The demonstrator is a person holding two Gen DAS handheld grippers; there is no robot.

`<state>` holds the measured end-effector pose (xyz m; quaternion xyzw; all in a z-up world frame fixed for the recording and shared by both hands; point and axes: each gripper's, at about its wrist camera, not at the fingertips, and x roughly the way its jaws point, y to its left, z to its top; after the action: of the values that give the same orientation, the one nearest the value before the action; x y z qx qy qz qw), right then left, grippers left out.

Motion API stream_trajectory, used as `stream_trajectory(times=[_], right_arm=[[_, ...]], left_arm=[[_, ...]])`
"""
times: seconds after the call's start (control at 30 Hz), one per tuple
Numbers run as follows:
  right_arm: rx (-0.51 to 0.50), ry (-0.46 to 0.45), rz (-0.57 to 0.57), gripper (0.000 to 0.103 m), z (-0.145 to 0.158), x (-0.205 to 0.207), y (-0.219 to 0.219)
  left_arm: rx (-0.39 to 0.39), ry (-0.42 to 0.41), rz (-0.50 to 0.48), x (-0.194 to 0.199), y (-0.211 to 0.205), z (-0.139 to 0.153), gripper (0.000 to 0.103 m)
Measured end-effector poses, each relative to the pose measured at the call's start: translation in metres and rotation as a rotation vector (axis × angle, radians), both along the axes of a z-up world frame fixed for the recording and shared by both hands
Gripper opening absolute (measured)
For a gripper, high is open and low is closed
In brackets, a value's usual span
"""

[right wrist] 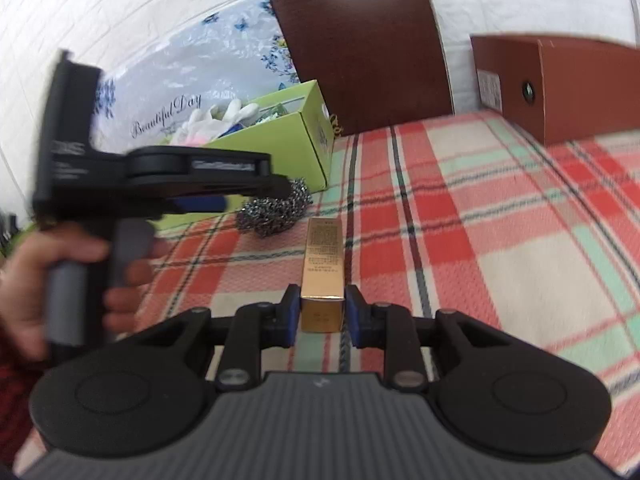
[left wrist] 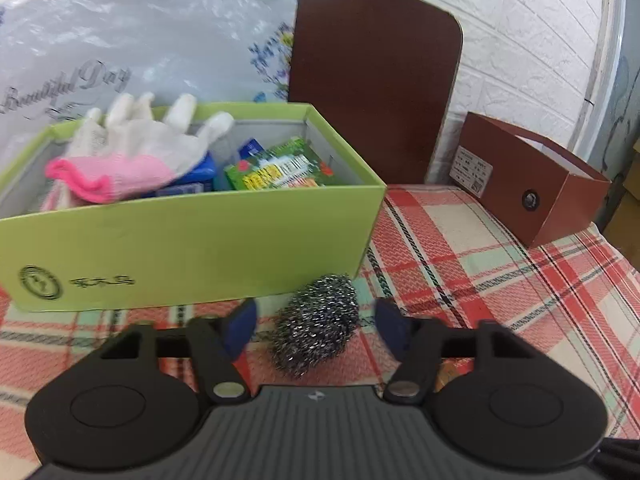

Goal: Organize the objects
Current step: 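Grasp the steel wool with the left tool while the right tool grasps the gold box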

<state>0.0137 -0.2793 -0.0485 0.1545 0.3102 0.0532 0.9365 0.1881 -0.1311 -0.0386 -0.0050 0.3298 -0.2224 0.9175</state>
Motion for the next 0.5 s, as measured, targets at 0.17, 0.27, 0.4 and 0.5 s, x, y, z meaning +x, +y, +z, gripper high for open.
stream_trajectory(times=[0.17,0.27,0.4,0.5], right_arm=[[-0.029,0.011,-0.098,0.028,0.002,-0.004,-0.010],[-0.051,0.013,-0.184,0.032,0.003,-0.003,-0.017],[-0.121,-0.039,-0.115,0.049,0.007,-0.003,-0.009],[-0.253,-0.056,-0.054,0.054,0.005,0.005,0.011]], left_arm=[[-0.024,0.031,0.002,-0.020,0.019,0.003,0.032],[-0.029,0.041,0.016,-0.053,0.038,0.011,0.029],[-0.056,0.022,0.048,-0.089,0.059,0.011,0.029],[-0.083,0.045,0.061,-0.095,0.065,0.006,0.040]])
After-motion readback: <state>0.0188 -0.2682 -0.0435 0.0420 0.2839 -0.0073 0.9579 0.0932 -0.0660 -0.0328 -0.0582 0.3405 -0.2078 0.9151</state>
